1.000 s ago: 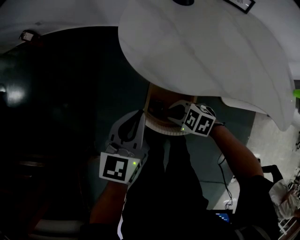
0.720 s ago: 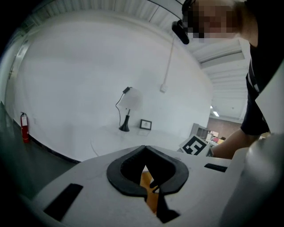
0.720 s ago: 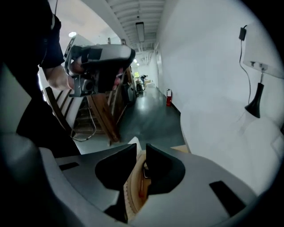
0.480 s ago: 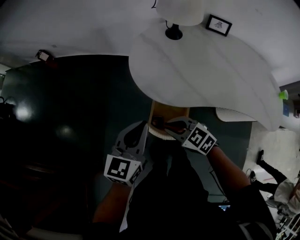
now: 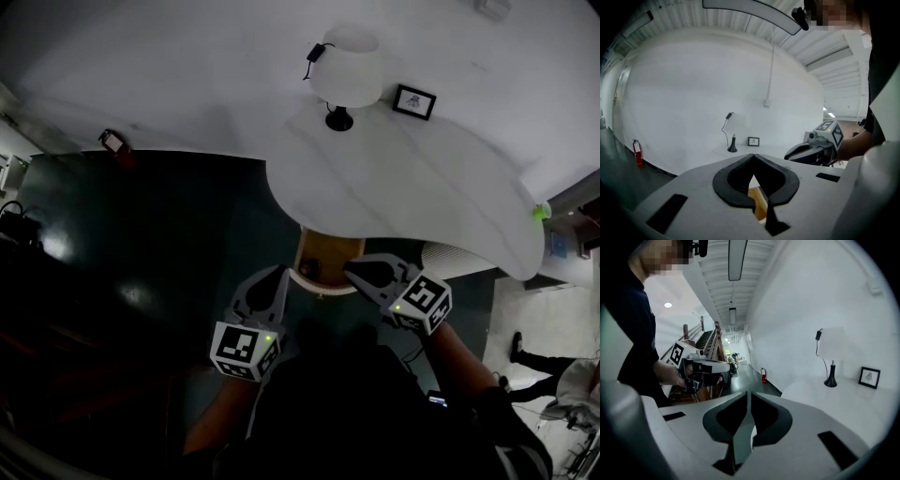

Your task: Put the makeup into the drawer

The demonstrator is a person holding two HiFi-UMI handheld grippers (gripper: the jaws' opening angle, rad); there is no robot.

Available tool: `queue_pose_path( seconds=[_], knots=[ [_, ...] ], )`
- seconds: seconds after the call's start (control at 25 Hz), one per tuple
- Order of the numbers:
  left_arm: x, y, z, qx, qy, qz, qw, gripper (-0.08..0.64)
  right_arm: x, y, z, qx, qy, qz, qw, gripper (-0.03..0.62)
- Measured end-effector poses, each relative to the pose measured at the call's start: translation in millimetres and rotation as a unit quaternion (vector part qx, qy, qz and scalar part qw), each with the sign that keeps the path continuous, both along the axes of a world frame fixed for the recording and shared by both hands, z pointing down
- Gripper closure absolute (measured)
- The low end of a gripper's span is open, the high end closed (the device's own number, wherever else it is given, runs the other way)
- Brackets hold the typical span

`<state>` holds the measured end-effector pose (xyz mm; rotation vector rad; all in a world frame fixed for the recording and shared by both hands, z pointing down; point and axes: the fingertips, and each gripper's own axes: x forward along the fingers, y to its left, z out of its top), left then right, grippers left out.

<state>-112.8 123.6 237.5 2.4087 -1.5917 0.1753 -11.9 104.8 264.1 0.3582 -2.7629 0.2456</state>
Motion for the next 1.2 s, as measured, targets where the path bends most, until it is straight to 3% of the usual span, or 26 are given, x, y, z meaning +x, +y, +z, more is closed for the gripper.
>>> queue_pose_path(
  seconds=[0.16,0.68,0.96,1.2],
  knots=[
    [20.5,9.1,-17.0,0.004,0.009,-0.023,0.9997,0.549,39.3,12.9,-38.0,0.028,-0.027,0.009,0.999,0.561],
    [131.0,20.5,-57.9,0.028,-0.004,-0.006,0.9996,0.549,177.4,37.5,-102.7,0.048,-0.108,0.075,0.990,0.568],
    [180.5,31.3,-69.4,0.038,0.028,0.006,0.9989,0.549,199.1,49.6,-109.8,0.063,-0.123,0.073,0.988,0.572],
    [181.1,29.1,-74.6,0.044,-0.004,0.027,0.9987,0.549,195.7,42.2,-117.9,0.063,-0.136,0.105,0.983,0.575]
  ],
)
